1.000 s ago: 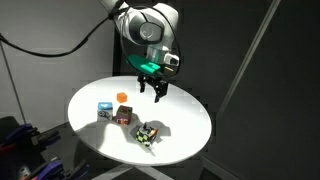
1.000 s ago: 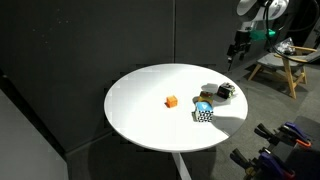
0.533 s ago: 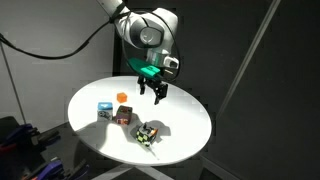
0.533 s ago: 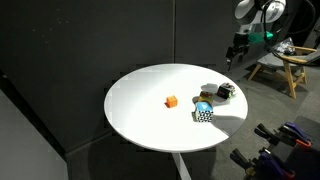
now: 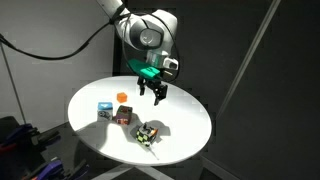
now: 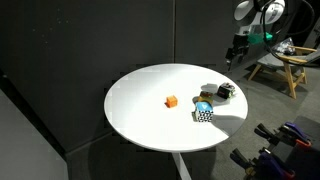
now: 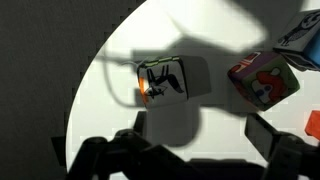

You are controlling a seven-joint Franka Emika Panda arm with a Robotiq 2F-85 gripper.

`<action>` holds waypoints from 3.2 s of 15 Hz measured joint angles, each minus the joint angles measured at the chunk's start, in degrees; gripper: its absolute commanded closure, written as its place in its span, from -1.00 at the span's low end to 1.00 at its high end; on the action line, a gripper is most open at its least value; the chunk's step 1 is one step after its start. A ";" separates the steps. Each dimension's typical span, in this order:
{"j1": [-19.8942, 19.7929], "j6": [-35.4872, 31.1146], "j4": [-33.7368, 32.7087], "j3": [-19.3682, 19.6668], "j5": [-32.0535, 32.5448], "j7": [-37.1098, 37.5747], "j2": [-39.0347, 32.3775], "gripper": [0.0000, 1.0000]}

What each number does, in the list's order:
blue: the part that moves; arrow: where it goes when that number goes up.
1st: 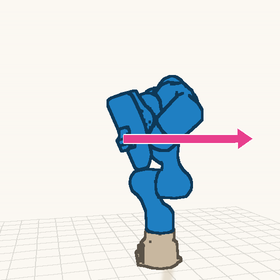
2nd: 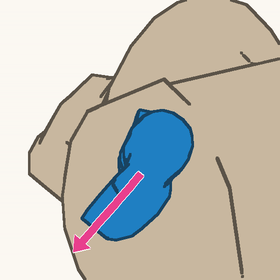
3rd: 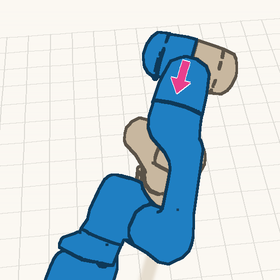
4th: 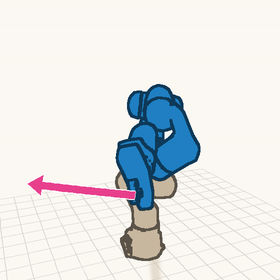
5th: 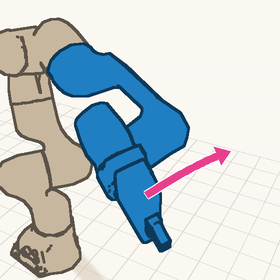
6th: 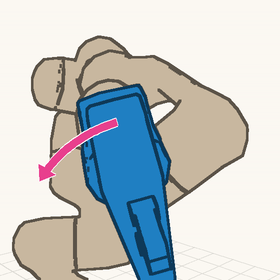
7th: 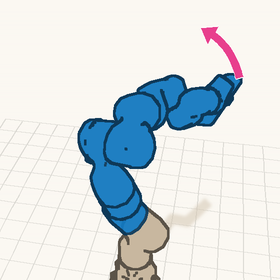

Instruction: Rotate the A cube on the table

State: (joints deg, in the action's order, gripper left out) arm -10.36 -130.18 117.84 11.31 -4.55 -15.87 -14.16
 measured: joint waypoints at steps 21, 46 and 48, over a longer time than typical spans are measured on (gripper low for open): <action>-5.49 -14.49 -1.36 -4.37 -5.28 -3.31 -13.85 -1.00; -6.41 -18.78 -2.55 -5.62 2.99 -5.96 -19.20 -1.00; -6.37 -18.81 -2.52 -5.73 3.00 -5.96 -19.28 -1.00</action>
State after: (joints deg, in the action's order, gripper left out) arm -16.74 -148.99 115.31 5.58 -1.55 -21.83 -33.45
